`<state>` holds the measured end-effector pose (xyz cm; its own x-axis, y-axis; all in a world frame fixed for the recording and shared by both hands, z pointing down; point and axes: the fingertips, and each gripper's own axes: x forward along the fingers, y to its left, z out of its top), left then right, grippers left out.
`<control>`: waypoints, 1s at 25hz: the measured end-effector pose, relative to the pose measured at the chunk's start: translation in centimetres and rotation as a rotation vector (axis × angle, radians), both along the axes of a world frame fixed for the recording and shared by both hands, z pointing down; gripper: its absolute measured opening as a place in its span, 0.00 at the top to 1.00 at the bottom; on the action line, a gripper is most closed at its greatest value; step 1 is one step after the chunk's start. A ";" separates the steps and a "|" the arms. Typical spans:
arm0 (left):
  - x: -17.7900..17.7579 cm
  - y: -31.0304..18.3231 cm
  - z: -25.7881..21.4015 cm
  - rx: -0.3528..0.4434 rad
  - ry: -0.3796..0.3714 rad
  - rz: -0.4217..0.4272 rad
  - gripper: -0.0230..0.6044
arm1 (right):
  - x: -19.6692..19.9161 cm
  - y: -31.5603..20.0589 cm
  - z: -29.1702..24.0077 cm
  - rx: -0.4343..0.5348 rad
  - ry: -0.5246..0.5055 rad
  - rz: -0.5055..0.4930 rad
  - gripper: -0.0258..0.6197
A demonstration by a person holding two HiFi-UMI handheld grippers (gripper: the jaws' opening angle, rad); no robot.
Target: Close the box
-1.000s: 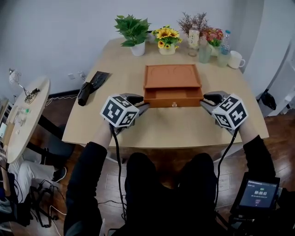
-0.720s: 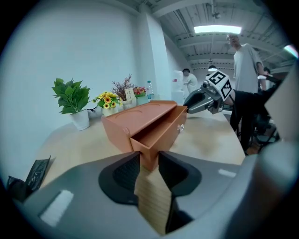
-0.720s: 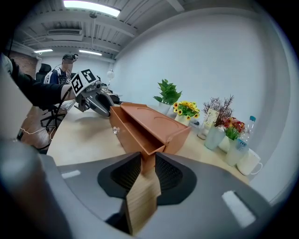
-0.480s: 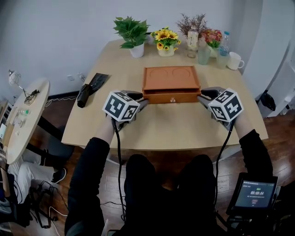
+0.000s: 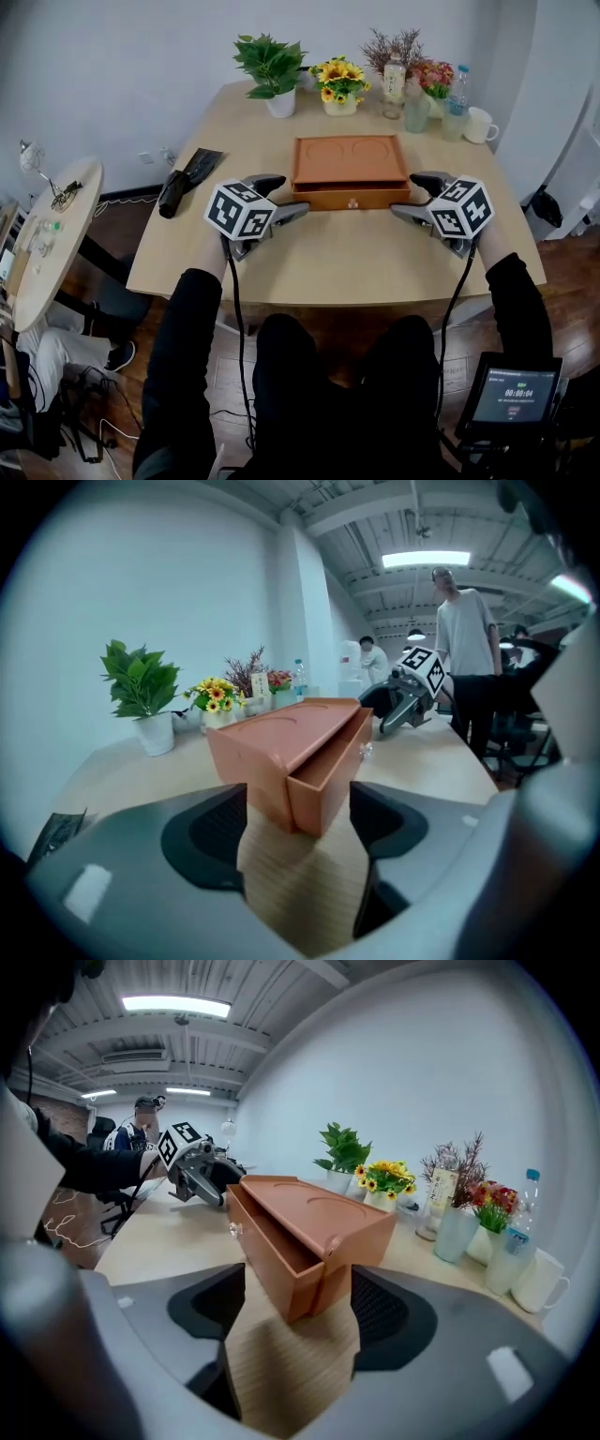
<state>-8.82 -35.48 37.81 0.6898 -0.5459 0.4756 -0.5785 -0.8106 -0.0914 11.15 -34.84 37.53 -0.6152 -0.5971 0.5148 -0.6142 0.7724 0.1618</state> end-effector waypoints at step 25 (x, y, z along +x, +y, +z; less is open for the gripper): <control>-0.5 2.1 -4.6 0.149 0.158 -0.172 0.68 | 0.1 2.1 -4.8 0.151 -0.211 0.146 0.73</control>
